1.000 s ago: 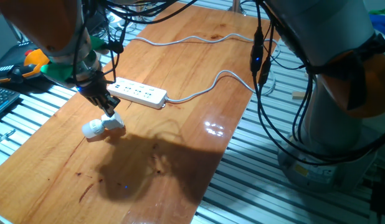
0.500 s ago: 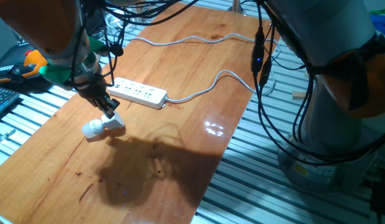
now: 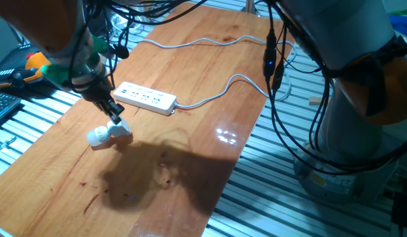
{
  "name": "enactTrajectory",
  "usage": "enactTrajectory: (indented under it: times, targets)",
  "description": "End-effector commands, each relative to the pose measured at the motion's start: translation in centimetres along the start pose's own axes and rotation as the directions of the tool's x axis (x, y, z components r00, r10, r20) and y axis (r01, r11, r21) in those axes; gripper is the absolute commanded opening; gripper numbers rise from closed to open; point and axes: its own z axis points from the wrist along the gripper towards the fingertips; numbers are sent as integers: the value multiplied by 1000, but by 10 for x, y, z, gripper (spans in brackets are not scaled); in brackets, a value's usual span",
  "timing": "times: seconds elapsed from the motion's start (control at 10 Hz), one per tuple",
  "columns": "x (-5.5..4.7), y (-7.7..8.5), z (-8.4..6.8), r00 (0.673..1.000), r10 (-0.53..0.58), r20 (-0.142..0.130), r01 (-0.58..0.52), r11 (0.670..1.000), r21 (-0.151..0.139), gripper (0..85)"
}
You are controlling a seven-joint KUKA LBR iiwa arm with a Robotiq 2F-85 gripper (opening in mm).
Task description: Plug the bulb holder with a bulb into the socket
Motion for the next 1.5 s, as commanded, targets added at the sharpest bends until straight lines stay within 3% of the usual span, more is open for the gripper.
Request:
enactTrajectory:
  times: [0.0,0.3,0.4,0.7,0.9,1.0,1.1,1.4]
  targets:
    - [0,0,0,999,45,-9,-45,999,-10,0]
    - [0,0,0,992,121,-31,-123,990,-65,0]
    - [1,0,0,992,121,-23,-123,989,-77,0]
    - [2,1,1,992,124,2,-124,991,-59,0]
    - [1,3,2,983,182,5,-182,982,-42,0]
    - [1,4,3,975,220,-11,-220,975,-34,170]
    - [0,4,3,967,252,-24,-253,967,-29,170]
    - [0,5,3,964,265,-10,-265,964,-34,170]
